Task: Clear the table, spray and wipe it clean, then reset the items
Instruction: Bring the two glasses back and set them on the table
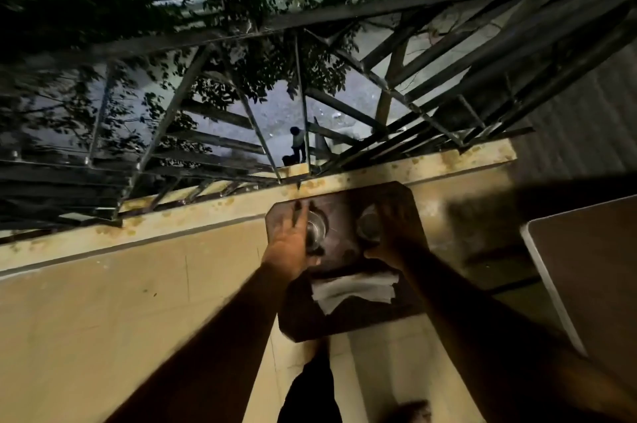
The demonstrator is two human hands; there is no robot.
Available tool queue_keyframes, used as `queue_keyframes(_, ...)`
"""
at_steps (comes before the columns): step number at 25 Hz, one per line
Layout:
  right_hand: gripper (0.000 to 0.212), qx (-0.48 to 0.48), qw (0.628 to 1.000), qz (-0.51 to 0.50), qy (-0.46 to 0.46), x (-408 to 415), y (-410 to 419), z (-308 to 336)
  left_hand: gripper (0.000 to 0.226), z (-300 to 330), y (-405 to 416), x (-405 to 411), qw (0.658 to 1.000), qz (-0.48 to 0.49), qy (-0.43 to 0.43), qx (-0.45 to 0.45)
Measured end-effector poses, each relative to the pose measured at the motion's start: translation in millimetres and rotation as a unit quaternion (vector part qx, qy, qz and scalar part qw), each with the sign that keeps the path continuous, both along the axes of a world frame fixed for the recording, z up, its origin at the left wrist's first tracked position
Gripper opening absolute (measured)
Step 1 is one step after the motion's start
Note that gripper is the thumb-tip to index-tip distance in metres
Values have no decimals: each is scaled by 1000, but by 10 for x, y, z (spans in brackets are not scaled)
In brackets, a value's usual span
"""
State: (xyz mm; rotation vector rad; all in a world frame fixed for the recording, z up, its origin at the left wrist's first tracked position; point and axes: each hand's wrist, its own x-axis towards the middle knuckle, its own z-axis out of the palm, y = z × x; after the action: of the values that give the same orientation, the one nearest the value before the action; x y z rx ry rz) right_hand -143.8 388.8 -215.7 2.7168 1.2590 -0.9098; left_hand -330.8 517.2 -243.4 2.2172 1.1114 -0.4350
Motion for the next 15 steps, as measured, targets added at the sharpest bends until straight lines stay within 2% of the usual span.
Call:
queue_keyframes(4,94,19,997,12,-67,-39,37,-262,114,-77,21,76,1000,22,-7,18)
queue_keyframes(7,80,73,995,-15,-63,-54,-2,-249,105,72,-17,92,999,35,-30,29)
queue_keyframes(11,87,120,990,-42,-61,3,-182,168,102,520,-118,209,995,13,-72,65)
queue_keyframes(15,92,113,987,-89,-66,178,-606,879,103,1163,-376,494,988,-39,-107,107)
